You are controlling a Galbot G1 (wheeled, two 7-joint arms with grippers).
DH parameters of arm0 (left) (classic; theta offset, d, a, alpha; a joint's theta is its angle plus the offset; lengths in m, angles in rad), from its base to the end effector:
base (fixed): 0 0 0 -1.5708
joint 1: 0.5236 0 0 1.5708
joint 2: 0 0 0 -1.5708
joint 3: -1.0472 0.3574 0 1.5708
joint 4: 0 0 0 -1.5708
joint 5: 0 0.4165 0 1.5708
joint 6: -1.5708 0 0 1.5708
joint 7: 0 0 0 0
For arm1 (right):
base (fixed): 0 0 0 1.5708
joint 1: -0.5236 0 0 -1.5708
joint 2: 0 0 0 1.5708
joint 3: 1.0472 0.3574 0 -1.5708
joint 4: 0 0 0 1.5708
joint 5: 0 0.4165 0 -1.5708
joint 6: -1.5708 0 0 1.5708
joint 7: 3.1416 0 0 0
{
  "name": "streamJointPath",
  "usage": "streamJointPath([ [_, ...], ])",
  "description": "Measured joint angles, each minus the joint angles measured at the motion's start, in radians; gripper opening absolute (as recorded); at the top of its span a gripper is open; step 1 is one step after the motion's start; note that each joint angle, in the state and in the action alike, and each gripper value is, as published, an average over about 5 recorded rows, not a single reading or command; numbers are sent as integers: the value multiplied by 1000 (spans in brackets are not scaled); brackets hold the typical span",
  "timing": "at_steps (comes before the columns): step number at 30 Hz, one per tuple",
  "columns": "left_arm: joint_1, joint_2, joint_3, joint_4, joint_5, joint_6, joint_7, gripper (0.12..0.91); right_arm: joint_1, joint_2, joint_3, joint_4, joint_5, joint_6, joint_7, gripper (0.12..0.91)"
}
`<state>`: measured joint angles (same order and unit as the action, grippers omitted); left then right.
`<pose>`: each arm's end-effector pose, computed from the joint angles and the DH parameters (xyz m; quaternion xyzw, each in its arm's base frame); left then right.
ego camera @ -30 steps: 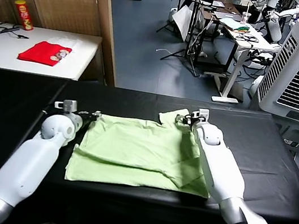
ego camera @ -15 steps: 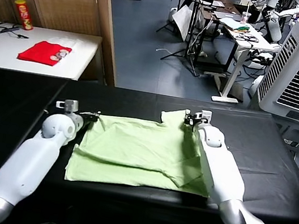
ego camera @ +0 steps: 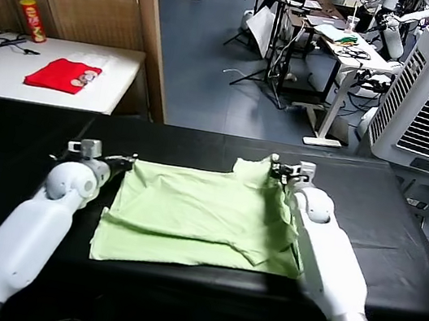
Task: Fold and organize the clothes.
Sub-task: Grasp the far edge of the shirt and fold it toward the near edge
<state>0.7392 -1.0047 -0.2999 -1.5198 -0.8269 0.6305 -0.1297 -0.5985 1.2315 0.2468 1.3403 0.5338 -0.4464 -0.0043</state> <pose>0.4984 0.1252 -0.2287 -0.0567 -0.9637 0.0651 0.2528 0.5526 -0.0461 -0.2485 0.1052 -0.9807 -0.0393 0.1599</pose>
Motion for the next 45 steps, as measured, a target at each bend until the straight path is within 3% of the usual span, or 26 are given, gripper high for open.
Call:
streamJointPath([
  [14,296,88,-127,-317,-22,-5,-37,134,-280,-140,61,372,42,-152,80,122],
  [20,392,91,-163,-401,-12,-4,-54,134,-389,-172,80,467,40,-175,86,122],
  [32,525,83,-219,-485,21,-8,-53,134,-515,-213,108,573,39,-198,97,122],
  [45,625,62,-263,-519,54,-14,-51,134,-592,-219,133,629,32,-207,99,122],
])
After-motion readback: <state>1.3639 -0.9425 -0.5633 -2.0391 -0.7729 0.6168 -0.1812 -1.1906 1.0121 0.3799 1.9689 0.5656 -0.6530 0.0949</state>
